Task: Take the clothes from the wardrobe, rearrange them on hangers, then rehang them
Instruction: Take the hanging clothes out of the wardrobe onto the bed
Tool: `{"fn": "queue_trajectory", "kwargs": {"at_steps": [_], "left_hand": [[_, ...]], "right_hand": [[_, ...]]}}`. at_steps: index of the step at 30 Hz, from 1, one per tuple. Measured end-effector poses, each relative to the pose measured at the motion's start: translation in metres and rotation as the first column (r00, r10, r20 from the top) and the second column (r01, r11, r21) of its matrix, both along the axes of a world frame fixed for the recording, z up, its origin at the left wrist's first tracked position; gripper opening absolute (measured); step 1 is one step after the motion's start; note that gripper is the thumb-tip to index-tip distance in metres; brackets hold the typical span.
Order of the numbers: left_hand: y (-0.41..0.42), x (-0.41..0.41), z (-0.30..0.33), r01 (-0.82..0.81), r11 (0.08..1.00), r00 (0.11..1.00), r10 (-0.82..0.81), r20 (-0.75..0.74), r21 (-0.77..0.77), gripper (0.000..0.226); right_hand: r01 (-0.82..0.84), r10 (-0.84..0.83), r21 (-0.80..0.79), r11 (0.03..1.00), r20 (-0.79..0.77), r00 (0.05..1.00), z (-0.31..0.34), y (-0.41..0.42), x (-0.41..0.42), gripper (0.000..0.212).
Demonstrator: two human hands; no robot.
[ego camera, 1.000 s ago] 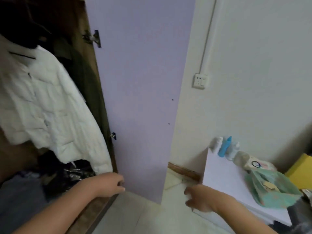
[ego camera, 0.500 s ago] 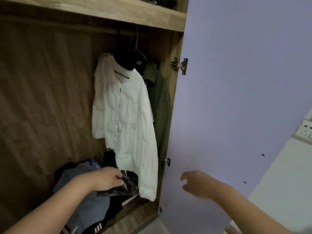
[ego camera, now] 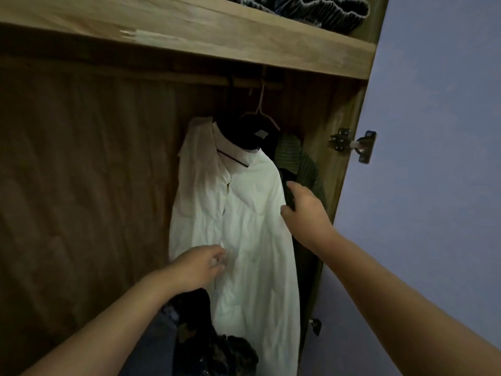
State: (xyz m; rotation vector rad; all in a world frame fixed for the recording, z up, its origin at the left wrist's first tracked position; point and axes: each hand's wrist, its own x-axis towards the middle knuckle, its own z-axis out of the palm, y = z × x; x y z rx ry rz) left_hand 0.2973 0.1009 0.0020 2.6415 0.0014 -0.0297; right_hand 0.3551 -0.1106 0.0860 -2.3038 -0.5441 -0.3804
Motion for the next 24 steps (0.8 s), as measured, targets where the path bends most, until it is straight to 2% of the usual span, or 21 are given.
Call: {"fn": "queue_trajectory", "kwargs": {"at_steps": [4,7,9,11,12,14,16,19,22,24], "left_hand": [[0.028,0.044,0.024,0.007,1.000,0.990,-0.009,0.138,0.018,0.047],[0.042,0.068,0.038,0.005,1.000,0.973,-0.003,0.232,-0.011,0.053],[0.050,0.082,0.044,0.029,0.996,0.959,-0.004,0.285,-0.086,0.061],[0.055,0.092,0.049,0.070,0.973,0.953,0.000,0.301,-0.221,0.069],[0.055,0.094,0.051,0.095,0.949,0.954,-0.001,0.300,-0.300,0.071],[0.056,0.099,0.054,0.145,0.888,0.957,-0.013,0.290,-0.437,0.071],[0.058,0.101,0.058,0.172,0.847,0.957,-0.024,0.288,-0.502,0.067],[0.063,0.100,0.064,0.174,0.848,0.944,0.002,0.330,-0.501,0.062],[0.065,0.096,0.080,0.219,0.832,0.914,0.009,0.406,-0.510,0.060],[0.063,0.092,0.094,0.259,0.824,0.882,0.011,0.471,-0.504,0.057]], "right_hand": [[0.110,-0.110,0.024,0.994,0.009,0.994,0.030,0.049,0.041,0.055],[0.118,-0.116,0.036,0.992,-0.053,0.992,0.041,0.072,0.058,0.035],[0.042,-0.016,0.187,0.981,-0.139,0.990,0.045,0.089,0.064,0.012],[-0.022,0.113,0.354,0.935,-0.241,0.964,0.048,0.106,0.067,0.002],[-0.056,0.187,0.397,0.916,-0.299,0.936,0.049,0.115,0.068,0.011],[-0.112,0.309,0.447,0.887,-0.396,0.865,0.048,0.133,0.072,0.044],[-0.125,0.378,0.527,0.840,-0.405,0.833,0.048,0.146,0.076,0.060],[-0.086,0.402,0.657,0.749,-0.347,0.848,0.051,0.151,0.079,0.054],[-0.119,0.445,0.730,0.673,-0.271,0.854,0.060,0.149,0.081,0.050],[-0.143,0.513,0.808,0.571,-0.215,0.831,0.070,0.145,0.080,0.049]]}}
